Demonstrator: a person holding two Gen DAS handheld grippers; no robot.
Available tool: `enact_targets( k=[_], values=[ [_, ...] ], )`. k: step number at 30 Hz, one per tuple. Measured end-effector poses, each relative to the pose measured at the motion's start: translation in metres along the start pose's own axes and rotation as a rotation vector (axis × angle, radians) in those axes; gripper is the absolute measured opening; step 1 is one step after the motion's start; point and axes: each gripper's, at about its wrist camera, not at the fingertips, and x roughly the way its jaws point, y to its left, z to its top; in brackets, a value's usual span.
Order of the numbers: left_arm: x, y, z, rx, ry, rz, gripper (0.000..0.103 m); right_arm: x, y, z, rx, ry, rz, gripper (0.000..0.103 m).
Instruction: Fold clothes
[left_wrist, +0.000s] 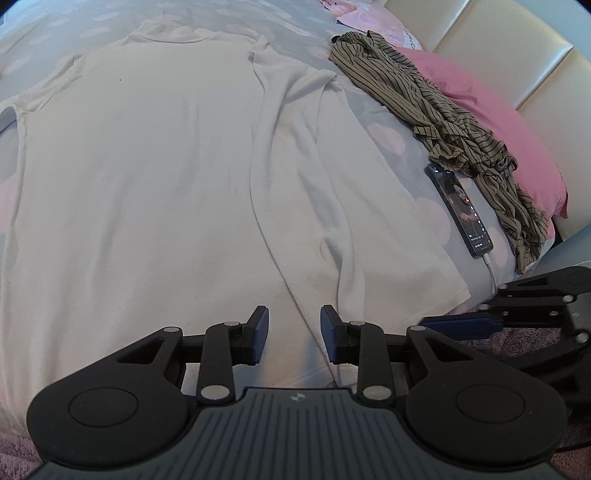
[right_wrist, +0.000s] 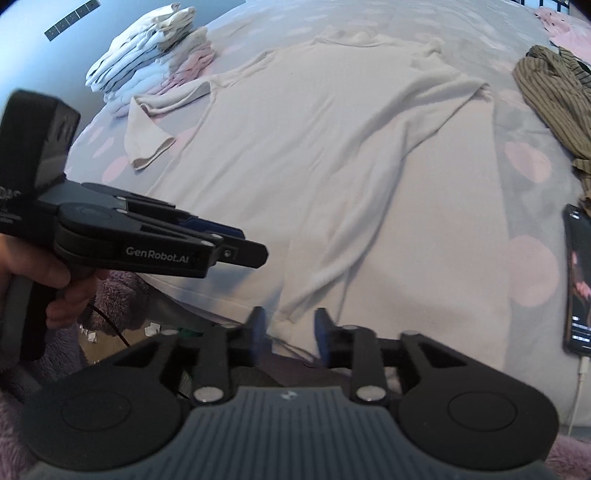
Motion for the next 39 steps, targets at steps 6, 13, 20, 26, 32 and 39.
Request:
enact_targets(
  k=[6, 13, 20, 26, 32, 39],
  values=[
    [0.001, 0.003, -0.002, -0.011, 0.001, 0.007, 0.027, 0.035, 0.000, 0.000, 0.015, 0.055, -0.017, 0.034],
    [-0.003, 0.006, -0.002, -0.017, -0.011, 0.000, 0.027, 0.042, -0.009, -0.001, 0.060, 0.058, 0.011, 0.005],
    [-0.005, 0.011, -0.001, -0.038, -0.012, -0.018, 0.028, -0.021, -0.027, -0.006, 0.180, 0.001, 0.032, 0.004],
    [0.001, 0.001, -0.005, -0.022, 0.041, -0.081, 0.028, -0.039, -0.025, -0.003, 0.143, -0.027, -0.009, 0.005],
    [0.002, -0.021, -0.020, 0.091, 0.069, -0.115, 0.039, -0.023, -0.034, -0.010, 0.169, 0.011, 0.001, 0.004],
    [0.002, -0.083, -0.041, 0.432, -0.029, -0.033, 0.042, -0.031, -0.054, -0.003, 0.316, -0.038, 0.073, 0.004]
  ],
)
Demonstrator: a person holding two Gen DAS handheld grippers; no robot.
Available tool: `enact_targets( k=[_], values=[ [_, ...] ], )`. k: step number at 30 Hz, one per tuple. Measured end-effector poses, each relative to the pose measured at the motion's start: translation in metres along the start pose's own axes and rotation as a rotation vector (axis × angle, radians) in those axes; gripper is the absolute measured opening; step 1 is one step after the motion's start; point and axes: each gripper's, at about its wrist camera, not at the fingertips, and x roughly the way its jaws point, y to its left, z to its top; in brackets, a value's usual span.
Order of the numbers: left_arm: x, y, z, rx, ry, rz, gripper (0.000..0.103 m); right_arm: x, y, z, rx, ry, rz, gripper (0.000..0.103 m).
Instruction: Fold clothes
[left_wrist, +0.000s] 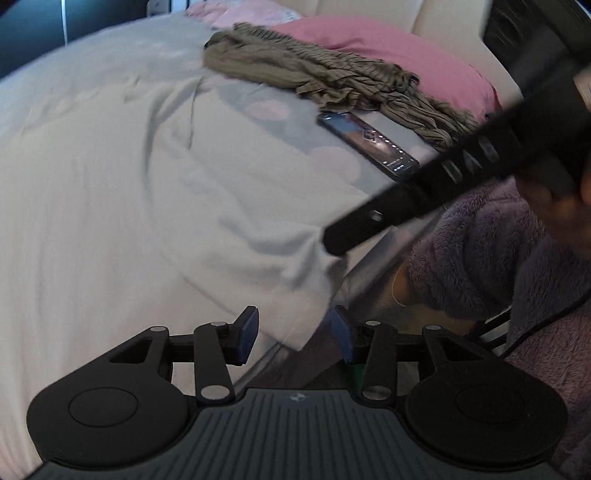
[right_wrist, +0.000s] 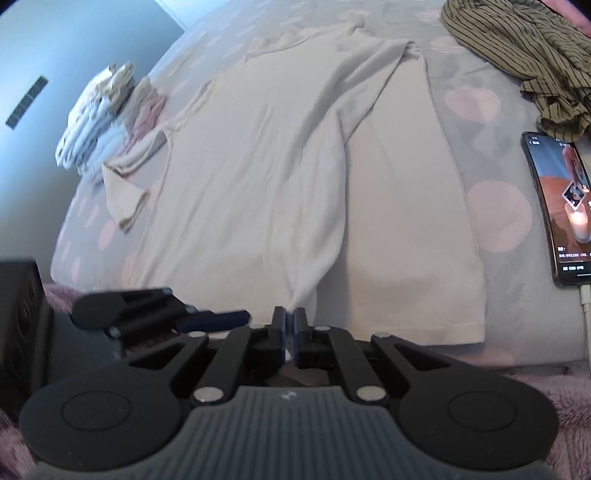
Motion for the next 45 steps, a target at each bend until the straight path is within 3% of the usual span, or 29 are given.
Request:
enact_targets(
  k=[8, 11, 14, 21, 23, 25, 30, 33, 39, 40, 41, 43, 45],
  values=[
    [0.014, -0.030, -0.003, 0.083, -0.027, 0.200, 0.040, -0.001, 0.000, 0.008, 0.102, -0.021, 0.086, 0.004],
    [0.021, -0.038, -0.007, 0.147, -0.012, 0.299, 0.020, -0.005, -0.001, 0.009, 0.116, -0.026, 0.104, 0.004],
    [0.015, -0.039, -0.009, 0.204, -0.022, 0.300, 0.007, -0.009, -0.003, 0.008, 0.088, -0.023, 0.088, 0.005],
    [-0.002, -0.031, -0.004, 0.215, 0.005, 0.235, 0.004, -0.014, 0.018, -0.006, -0.280, 0.000, -0.065, 0.016],
    [-0.004, -0.029, -0.002, 0.210, 0.005, 0.220, 0.004, -0.013, 0.026, -0.014, -0.393, 0.003, -0.101, 0.031],
    [-0.007, -0.027, 0.000, 0.194, -0.004, 0.210, 0.004, -0.012, 0.035, -0.025, -0.520, 0.001, -0.142, 0.039],
    [-0.015, -0.007, 0.006, 0.055, -0.012, 0.128, 0.003, 0.001, 0.065, -0.065, -0.869, -0.064, -0.278, 0.047],
    [-0.019, 0.009, 0.011, -0.046, -0.013, 0.075, 0.003, 0.014, 0.074, -0.086, -1.007, -0.093, -0.329, 0.060],
    [-0.030, 0.024, 0.019, -0.148, -0.031, -0.004, 0.003, 0.035, 0.080, -0.095, -1.145, -0.206, -0.461, 0.056],
    [-0.032, 0.025, 0.020, -0.153, -0.034, -0.009, 0.003, 0.038, 0.079, -0.094, -1.161, -0.220, -0.483, 0.048],
    [-0.033, 0.025, 0.022, -0.152, -0.036, -0.009, 0.003, 0.039, 0.079, -0.093, -1.169, -0.230, -0.495, 0.033],
    [-0.034, 0.024, 0.027, -0.142, -0.036, -0.002, 0.003, 0.035, 0.077, -0.088, -1.166, -0.246, -0.498, 0.017],
    [-0.037, 0.022, 0.034, -0.119, -0.032, 0.003, 0.003, 0.025, 0.073, -0.080, -1.151, -0.267, -0.504, 0.015]
  ],
)
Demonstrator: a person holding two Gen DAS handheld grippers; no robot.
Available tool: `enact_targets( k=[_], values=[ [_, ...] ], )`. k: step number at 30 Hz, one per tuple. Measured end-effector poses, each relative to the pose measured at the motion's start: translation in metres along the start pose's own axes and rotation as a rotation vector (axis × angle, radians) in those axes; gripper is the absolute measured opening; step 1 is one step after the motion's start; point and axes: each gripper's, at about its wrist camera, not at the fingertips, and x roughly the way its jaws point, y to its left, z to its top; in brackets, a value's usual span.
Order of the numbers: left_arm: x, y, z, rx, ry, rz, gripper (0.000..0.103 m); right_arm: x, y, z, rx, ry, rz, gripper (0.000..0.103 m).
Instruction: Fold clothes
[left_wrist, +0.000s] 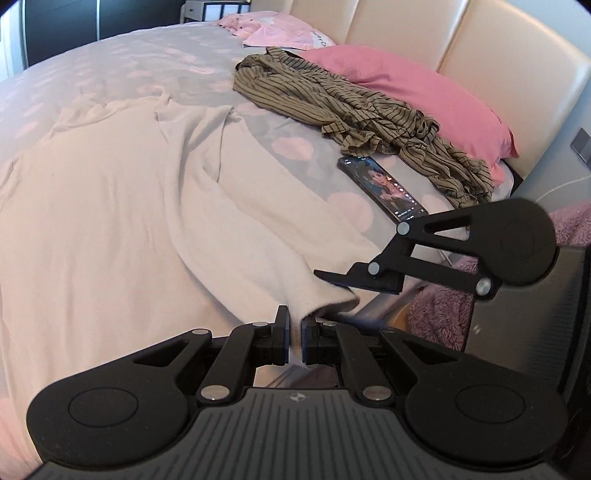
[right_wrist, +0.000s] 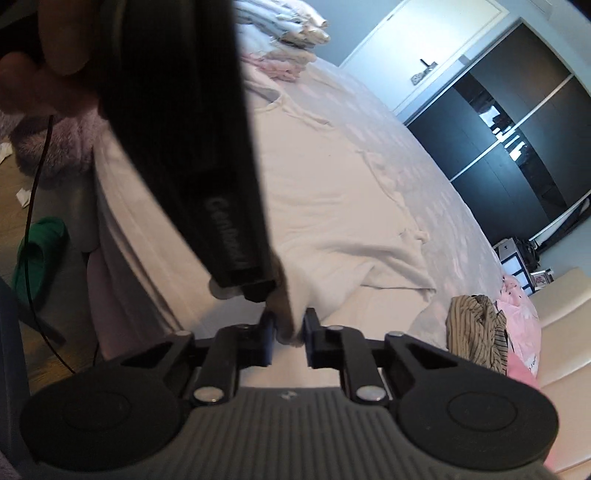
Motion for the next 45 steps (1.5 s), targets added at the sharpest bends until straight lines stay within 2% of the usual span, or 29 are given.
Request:
enact_targets(
  k=[5, 9, 13, 17, 23, 25, 28, 31, 34, 39, 42, 45],
  values=[
    [-0.017, -0.018, 0.024, 0.074, -0.013, -0.037, 0.003, -0.026, -0.044, 0.002, 0.025, -0.003, -0.028, 0.009],
    [-0.035, -0.043, 0.038, 0.133, -0.063, -0.084, 0.003, -0.055, -0.071, 0.005, -0.040, -0.001, -0.091, 0.009],
    [-0.034, -0.066, 0.041, 0.179, -0.073, -0.129, 0.003, -0.071, -0.076, 0.001, -0.106, 0.063, -0.087, 0.009],
    [-0.012, -0.078, 0.032, 0.202, -0.012, -0.162, 0.003, -0.068, -0.063, -0.010, -0.125, 0.137, -0.026, 0.009],
    [0.037, -0.069, 0.009, 0.197, 0.122, -0.172, 0.004, -0.036, -0.042, -0.035, -0.074, 0.216, 0.098, 0.009],
    [0.049, -0.065, 0.002, 0.204, 0.171, -0.178, 0.009, -0.026, -0.031, -0.044, -0.082, 0.240, 0.137, 0.009],
    [0.061, -0.061, -0.007, 0.220, 0.235, -0.183, 0.024, -0.012, -0.025, -0.051, -0.082, 0.271, 0.187, 0.010],
    [0.065, -0.054, -0.012, 0.239, 0.283, -0.195, 0.033, -0.012, -0.019, -0.061, -0.059, 0.293, 0.230, 0.014],
    [0.063, -0.041, -0.006, 0.251, 0.309, -0.193, 0.037, -0.017, -0.027, -0.068, -0.006, 0.302, 0.270, 0.028],
    [0.061, -0.010, 0.025, 0.276, 0.297, -0.123, 0.037, -0.012, -0.060, -0.069, 0.091, 0.299, 0.265, 0.028],
    [0.064, 0.008, 0.051, 0.269, 0.253, -0.049, 0.037, 0.007, -0.078, -0.068, 0.131, 0.295, 0.229, 0.028],
    [0.068, 0.022, 0.078, 0.243, 0.200, -0.022, 0.037, 0.030, -0.089, -0.065, 0.169, 0.303, 0.207, 0.028]
  ],
)
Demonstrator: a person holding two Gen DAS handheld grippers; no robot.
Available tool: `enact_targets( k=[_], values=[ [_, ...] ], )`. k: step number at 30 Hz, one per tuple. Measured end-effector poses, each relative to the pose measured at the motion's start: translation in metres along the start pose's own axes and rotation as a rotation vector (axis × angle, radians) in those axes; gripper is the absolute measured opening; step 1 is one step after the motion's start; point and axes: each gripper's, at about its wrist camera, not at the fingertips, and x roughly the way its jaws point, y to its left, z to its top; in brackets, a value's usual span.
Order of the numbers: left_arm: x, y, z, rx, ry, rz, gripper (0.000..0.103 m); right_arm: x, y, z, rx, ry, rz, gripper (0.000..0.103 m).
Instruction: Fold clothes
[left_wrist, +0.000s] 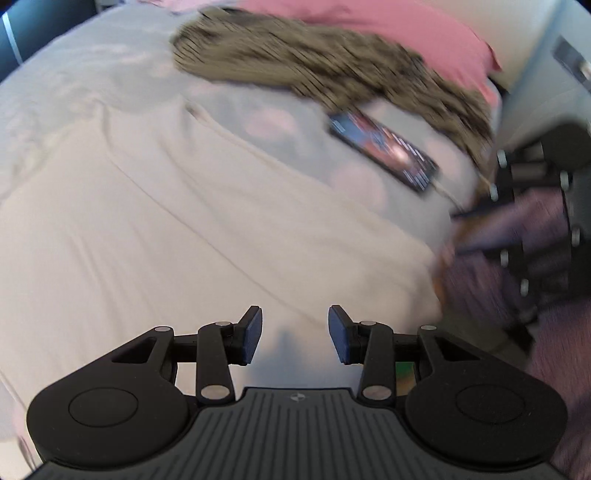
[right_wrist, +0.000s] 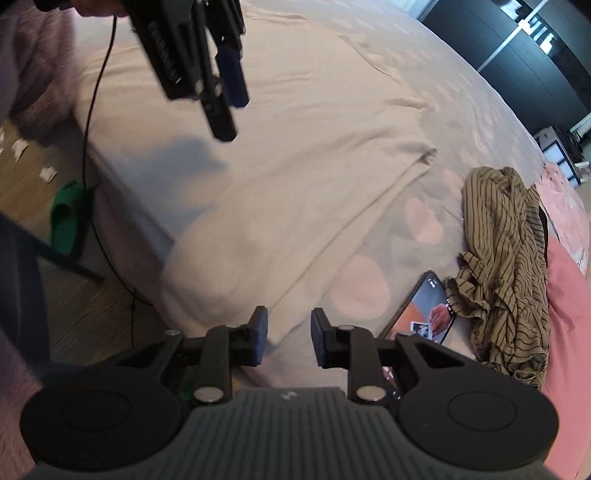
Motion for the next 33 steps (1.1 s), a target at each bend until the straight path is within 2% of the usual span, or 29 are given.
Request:
enact_targets(
  k=[8, 15, 20, 24, 26, 31, 32, 33],
  values=[
    [0.023, 0.034, 0.063, -0.017, -0.066, 0.055, 0.037, 0.036, -0.010, 0.028, 0.058, -0.018, 0.027, 0.029],
    [0.060, 0.055, 0.107, 0.016, -0.077, 0.083, 0.038, 0.061, -0.018, 0.039, 0.011, 0.021, 0.059, 0.041],
    [0.086, 0.066, 0.135, 0.057, -0.096, 0.099, 0.039, 0.070, -0.033, 0.041, 0.071, 0.038, 0.109, 0.043],
    [0.107, 0.072, 0.162, 0.093, -0.106, 0.173, 0.039, 0.074, -0.035, 0.036, 0.116, 0.056, 0.143, 0.043],
    [0.118, 0.076, 0.177, 0.113, -0.096, 0.209, 0.039, 0.074, -0.035, 0.034, 0.121, 0.057, 0.147, 0.043],
    [0.150, 0.083, 0.202, 0.199, 0.016, 0.239, 0.039, 0.074, -0.034, 0.034, 0.118, 0.049, 0.151, 0.044],
    [0.154, 0.083, 0.203, 0.209, 0.038, 0.246, 0.030, 0.074, -0.032, 0.034, 0.115, 0.050, 0.150, 0.045],
    [0.158, 0.084, 0.204, 0.208, 0.055, 0.252, 0.013, 0.075, -0.031, 0.033, 0.111, 0.051, 0.149, 0.045]
  ],
)
